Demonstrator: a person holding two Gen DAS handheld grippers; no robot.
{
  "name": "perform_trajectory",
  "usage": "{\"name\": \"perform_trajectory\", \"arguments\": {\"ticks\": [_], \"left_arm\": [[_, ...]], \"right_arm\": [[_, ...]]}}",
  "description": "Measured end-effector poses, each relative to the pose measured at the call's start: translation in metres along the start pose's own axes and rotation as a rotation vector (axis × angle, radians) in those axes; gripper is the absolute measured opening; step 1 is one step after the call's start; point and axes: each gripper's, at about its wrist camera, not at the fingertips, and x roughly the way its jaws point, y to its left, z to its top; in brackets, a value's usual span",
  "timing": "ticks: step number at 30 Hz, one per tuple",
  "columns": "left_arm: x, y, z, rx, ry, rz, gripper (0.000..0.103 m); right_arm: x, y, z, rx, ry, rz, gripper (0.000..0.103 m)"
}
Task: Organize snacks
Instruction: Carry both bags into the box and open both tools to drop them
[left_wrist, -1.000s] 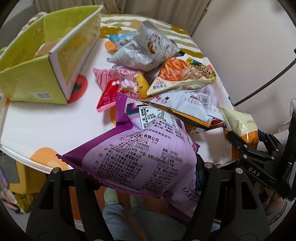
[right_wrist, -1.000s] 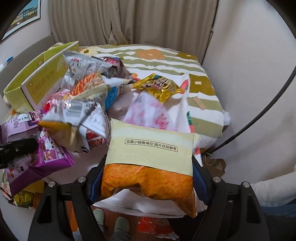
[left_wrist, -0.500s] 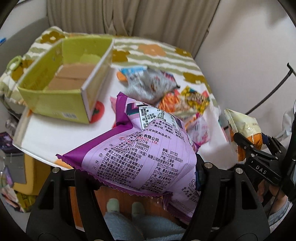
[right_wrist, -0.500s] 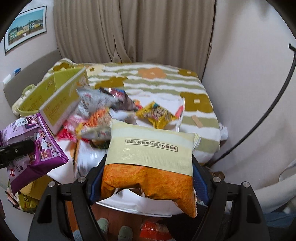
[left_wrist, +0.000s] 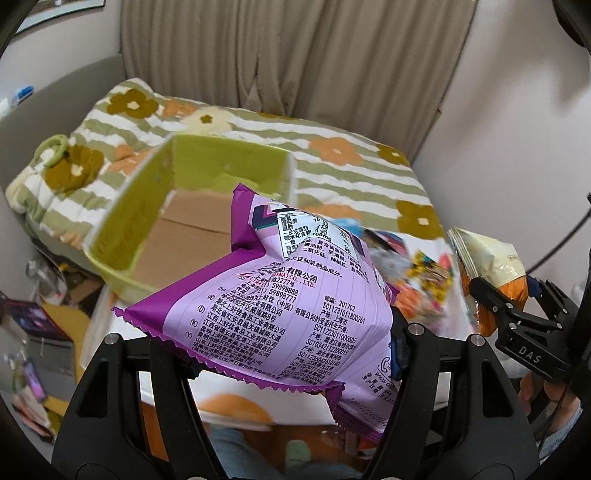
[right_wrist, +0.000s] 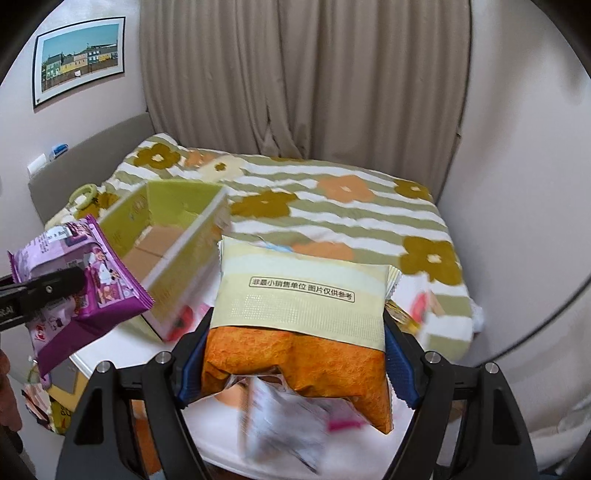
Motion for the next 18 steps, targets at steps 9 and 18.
{"name": "perform_trajectory", "arguments": {"ticks": [9,18], "left_arm": [[0.045,0.101,0.063,0.040,0.063,0.019,0.066],[0.122,0.156,0.085,0.149,0.185,0.006,0.066]], "right_arm": [[0.062,0.104,0.055,0.010,0.024,0.044,0.076],[0.122,0.176,0.075,0.019,0.120,0.052,0.076]]}}
